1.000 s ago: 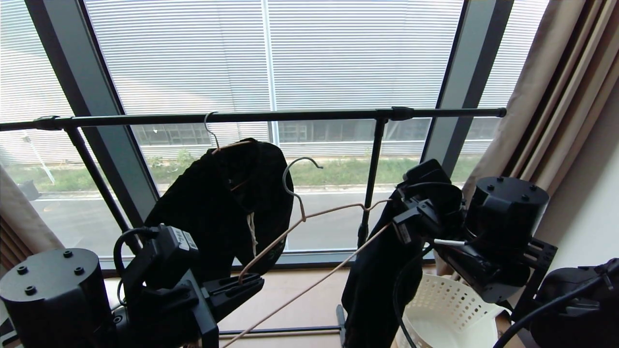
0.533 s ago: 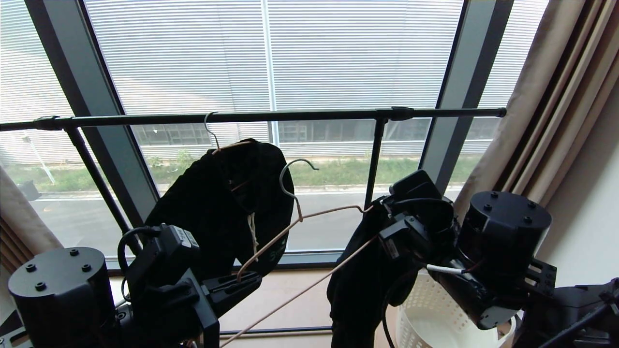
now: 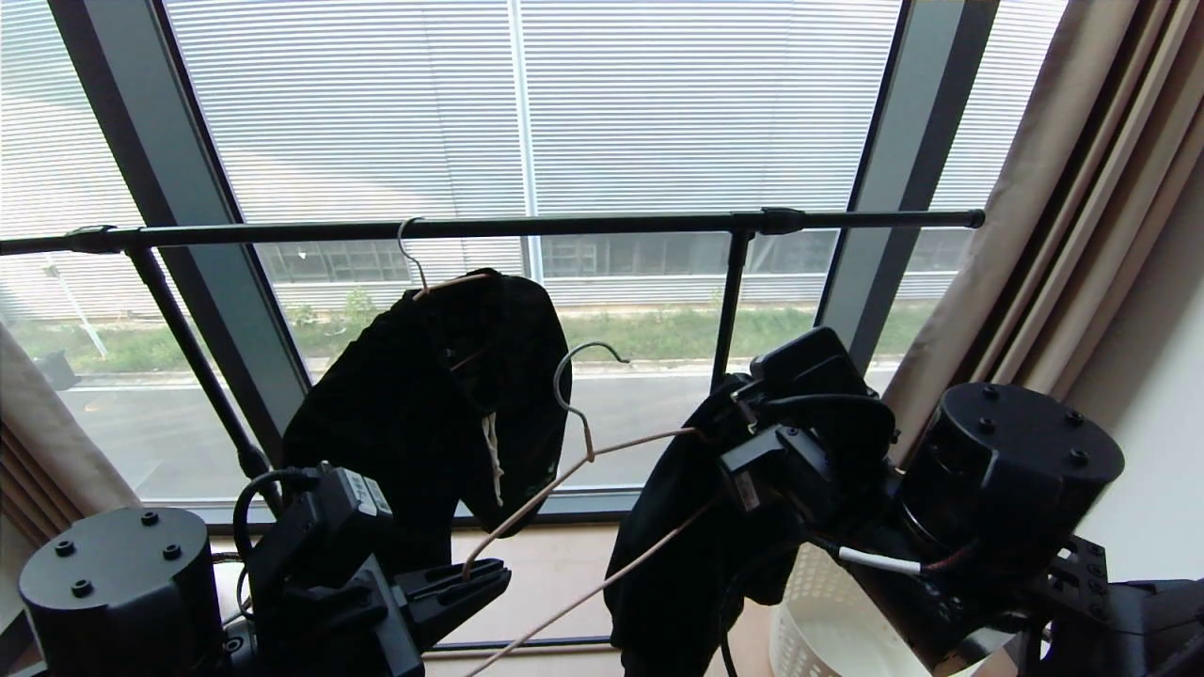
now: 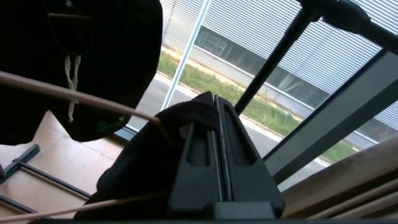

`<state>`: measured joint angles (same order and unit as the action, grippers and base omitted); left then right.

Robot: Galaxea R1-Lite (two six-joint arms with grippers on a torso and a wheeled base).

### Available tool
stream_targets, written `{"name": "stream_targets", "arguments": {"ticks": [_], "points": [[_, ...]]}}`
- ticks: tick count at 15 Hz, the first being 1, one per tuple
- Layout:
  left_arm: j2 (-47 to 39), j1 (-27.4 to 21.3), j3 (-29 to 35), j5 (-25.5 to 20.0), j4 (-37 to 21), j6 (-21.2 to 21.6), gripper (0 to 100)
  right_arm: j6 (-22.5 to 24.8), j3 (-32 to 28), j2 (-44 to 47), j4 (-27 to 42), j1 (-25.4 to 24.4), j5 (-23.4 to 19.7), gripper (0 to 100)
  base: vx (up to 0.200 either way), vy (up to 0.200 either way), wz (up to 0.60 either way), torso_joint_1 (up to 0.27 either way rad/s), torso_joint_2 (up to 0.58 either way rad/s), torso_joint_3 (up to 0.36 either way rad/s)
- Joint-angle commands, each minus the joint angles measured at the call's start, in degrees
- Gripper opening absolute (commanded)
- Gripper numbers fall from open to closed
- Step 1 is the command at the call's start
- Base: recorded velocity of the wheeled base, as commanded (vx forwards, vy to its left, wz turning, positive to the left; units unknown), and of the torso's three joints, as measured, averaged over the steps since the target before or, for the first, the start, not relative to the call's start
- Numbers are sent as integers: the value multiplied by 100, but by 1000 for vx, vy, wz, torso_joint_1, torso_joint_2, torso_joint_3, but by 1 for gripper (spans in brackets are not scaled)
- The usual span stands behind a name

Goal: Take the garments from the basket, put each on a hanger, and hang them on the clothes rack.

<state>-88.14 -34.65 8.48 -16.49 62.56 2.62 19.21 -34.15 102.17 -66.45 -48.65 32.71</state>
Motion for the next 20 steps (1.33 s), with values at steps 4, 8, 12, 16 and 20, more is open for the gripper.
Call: {"name": "stream_targets", "arguments": {"ticks": [4,8,12,16,20], "points": [[7,-280,-137,-21,2,10,0,-5,-48,-74,-17,-21,-1,0,0,0,0,0,0,0],[7,-394,-137,-12,2,10,0,-23,-57,-74,-35,-417,-1,0,0,0,0,0,0,0],[-28,-367,-101,-12,19,-42,0,-32,22,-13,-316,-1120,236,0,0,0,0,0,0,0],[-195,-350,-145,-3,371,-236,0,-49,119,-22,-316,-1551,262,0,0,0,0,0,0,0],[-213,-350,-128,6,388,-368,0,-58,198,-57,-316,-1691,262,0,0,0,0,0,0,0]]}}
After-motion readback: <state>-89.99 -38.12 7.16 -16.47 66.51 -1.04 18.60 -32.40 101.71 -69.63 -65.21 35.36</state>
